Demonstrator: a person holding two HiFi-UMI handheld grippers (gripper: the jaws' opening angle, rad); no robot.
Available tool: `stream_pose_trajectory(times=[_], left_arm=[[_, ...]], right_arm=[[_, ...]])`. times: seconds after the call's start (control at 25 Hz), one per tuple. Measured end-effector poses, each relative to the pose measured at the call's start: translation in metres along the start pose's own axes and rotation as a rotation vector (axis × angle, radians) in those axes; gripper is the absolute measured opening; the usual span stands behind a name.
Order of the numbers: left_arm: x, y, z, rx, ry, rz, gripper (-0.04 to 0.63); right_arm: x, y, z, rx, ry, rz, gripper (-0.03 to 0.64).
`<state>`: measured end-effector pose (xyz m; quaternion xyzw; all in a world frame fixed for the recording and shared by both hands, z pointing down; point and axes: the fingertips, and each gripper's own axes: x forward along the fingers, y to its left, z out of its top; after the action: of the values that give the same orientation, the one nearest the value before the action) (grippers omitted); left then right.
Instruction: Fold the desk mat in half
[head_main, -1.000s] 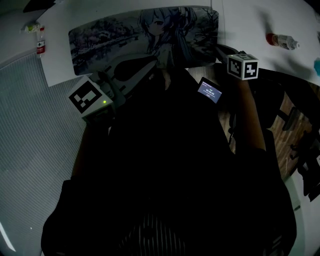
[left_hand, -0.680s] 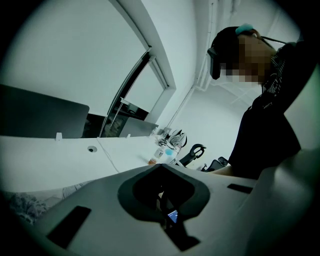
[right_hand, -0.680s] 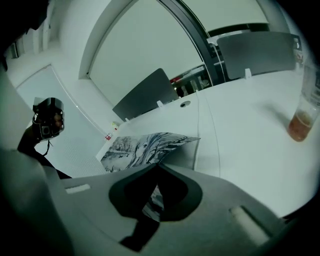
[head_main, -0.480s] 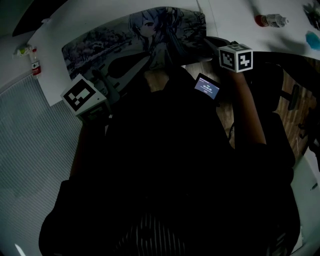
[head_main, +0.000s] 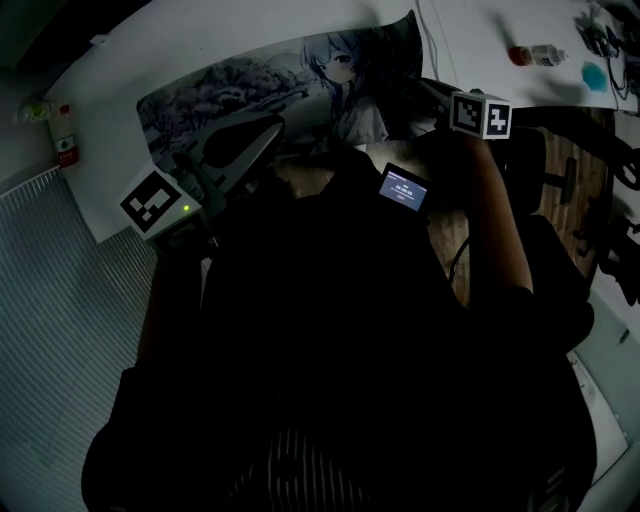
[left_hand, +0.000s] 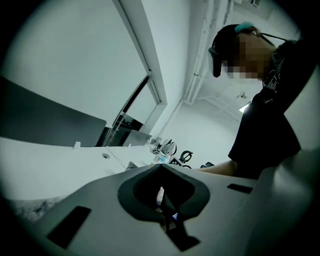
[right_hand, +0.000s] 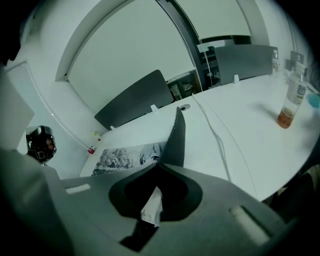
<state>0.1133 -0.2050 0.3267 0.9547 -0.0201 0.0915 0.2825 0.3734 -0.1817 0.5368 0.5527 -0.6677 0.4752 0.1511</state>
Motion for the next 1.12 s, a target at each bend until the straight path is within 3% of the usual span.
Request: stream_pose_trajectory(times=[0.12, 0.28, 0.48, 0.72, 1.12], left_arm=[[-0.077, 0.024, -0.005, -0.036, -0.029, 0.04, 0.008], [-0.167, 0.056, -0.004, 0.001, -0.063, 0.116, 0.008], [-0.254, 0.082, 0.0, -0.032, -0.135, 0.182, 0.008], [-0.3, 0.087, -0.007, -0.053, -0.205, 0.197, 0.008], [-0.348, 0.096, -0.016, -0.089, -0.271, 0.224, 0.008]], right_arm=[[0.012, 0.038, 0.001, 0.041, -0.025, -0.026, 0.012], [0.023, 0.08, 0.013, 0.04, -0.069, -0.041, 0.012], [0.046, 0.122, 0.03, 0.032, -0.078, -0.073, 0.011], [0.065, 0.169, 0.037, 0.025, -0.073, -0.052, 0.011], [0.116, 0.317, 0.062, -0.22, 0.021, 0.111, 0.011]])
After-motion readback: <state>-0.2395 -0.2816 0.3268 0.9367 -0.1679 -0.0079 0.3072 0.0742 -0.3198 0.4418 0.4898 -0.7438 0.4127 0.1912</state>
